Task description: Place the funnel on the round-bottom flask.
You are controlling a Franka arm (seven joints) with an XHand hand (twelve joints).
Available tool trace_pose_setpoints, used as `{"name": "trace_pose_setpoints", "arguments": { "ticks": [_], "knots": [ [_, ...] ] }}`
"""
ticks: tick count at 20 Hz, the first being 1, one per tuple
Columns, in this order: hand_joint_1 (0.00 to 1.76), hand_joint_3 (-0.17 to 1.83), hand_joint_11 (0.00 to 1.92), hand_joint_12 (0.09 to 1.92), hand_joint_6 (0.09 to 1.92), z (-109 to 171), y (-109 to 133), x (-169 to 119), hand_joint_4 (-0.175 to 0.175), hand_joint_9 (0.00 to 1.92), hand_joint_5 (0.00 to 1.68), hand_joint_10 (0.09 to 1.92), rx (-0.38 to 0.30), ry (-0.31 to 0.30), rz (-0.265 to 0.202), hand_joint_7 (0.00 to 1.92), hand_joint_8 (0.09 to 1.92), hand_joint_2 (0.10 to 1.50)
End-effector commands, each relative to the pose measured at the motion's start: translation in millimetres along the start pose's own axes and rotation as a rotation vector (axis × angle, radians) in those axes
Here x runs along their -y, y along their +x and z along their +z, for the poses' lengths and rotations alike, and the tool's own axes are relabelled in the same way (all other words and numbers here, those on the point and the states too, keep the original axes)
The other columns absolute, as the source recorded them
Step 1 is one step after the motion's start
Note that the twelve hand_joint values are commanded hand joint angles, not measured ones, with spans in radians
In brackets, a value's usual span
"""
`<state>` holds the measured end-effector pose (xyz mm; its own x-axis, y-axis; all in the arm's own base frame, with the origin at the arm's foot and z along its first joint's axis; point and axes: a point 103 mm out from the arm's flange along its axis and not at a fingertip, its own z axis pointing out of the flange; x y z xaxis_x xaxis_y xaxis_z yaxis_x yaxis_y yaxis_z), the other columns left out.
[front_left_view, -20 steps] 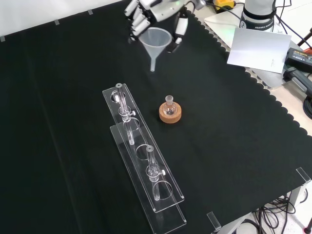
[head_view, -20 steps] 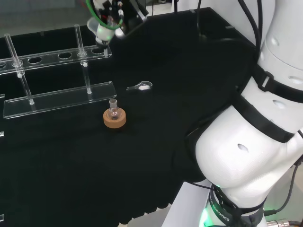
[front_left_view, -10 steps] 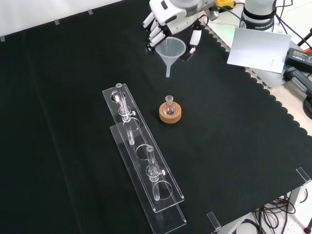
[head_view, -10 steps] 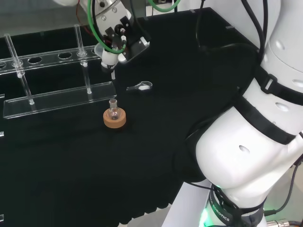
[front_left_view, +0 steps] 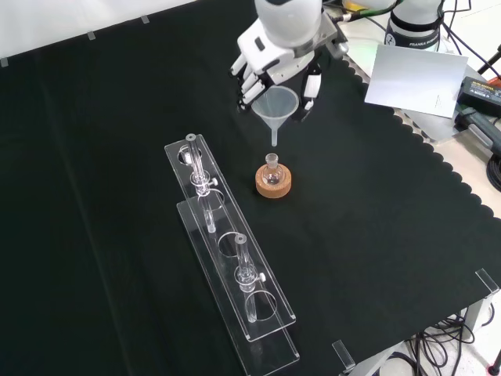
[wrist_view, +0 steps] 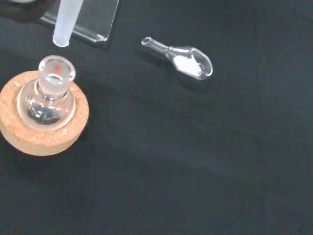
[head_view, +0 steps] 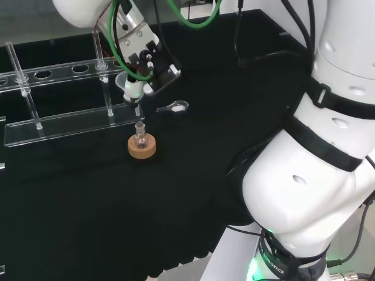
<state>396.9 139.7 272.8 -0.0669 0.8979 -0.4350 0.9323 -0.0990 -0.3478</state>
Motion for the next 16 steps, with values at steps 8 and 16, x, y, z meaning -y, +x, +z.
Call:
{"name": "trace_pose_setpoints", "arguments": {
  "ticks": [8,16],
  "knots": [
    [0.76,0.47,0.62,1.28,0.76,20,7,-15,0.013,1.02,0.76,0.42,-0.01,0.016,-0.009,0.84,0.69,0.76],
    [0.77,0.48,0.62,1.29,0.76,33,8,-24,0.011,1.02,0.76,0.43,-0.007,0.025,-0.018,0.83,0.7,0.76]
  ]
}}
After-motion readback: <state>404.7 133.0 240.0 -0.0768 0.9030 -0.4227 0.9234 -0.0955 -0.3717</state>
